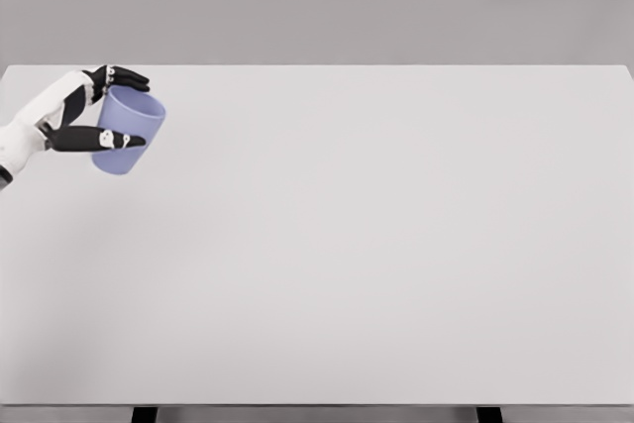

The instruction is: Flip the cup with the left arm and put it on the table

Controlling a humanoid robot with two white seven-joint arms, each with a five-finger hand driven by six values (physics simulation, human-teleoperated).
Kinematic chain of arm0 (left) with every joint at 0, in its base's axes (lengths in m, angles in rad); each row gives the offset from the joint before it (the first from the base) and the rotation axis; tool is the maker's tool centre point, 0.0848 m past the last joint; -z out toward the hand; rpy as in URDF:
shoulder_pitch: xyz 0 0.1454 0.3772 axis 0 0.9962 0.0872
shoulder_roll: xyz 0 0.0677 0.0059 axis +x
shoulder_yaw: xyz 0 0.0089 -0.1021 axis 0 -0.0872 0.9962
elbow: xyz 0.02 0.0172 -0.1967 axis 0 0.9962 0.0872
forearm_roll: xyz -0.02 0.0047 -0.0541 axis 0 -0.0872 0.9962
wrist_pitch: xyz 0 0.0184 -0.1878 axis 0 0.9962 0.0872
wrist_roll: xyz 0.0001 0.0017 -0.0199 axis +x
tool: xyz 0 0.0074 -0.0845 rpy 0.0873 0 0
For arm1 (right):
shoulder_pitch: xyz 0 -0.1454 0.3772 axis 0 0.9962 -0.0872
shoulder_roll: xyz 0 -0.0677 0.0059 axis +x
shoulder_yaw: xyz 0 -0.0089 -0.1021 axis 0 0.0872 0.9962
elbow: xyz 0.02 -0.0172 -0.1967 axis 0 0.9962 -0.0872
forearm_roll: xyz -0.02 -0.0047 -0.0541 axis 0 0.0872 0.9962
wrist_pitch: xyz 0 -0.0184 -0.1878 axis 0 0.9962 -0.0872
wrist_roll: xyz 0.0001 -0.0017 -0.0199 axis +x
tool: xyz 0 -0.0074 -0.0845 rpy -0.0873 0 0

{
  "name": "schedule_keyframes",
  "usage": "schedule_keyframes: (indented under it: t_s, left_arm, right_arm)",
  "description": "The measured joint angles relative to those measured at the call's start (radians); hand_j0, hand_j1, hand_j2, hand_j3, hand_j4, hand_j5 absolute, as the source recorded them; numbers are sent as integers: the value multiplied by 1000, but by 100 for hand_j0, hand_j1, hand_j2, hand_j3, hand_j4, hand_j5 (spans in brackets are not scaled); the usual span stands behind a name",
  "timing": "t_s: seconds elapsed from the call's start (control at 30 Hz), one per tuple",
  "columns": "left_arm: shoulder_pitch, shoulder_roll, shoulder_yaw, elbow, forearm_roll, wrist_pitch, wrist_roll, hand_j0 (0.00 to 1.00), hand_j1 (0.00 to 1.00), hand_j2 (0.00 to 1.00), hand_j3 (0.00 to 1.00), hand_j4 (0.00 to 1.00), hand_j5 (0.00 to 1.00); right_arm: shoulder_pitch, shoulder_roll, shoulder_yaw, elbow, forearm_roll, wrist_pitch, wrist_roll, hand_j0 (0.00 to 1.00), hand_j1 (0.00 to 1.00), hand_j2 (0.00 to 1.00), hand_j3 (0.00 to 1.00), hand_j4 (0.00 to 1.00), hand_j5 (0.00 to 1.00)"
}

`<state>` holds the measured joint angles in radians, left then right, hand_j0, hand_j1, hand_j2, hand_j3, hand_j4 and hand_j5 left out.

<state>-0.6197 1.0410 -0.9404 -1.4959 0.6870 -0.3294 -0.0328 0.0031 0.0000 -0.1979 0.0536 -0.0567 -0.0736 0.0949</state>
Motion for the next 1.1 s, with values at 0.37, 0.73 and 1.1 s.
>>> schedule_keyframes:
  t_s: [0.37,0.73,1.1]
  left_arm:
    - [77,-124,79,82,-4,0,2,65,65,65,65,65,65]
    - [166,-238,235,137,-92,-3,2,65,65,65,65,65,65]
    - [235,-341,402,150,-222,-12,3,65,65,65,65,65,65]
  right_arm:
    - [0,0,0,0,0,0,0,100,100,100,100,100,100]
    - [0,0,0,0,0,0,0,100,100,100,100,100,100]
    - [0,0,0,0,0,0,0,100,100,100,100,100,100]
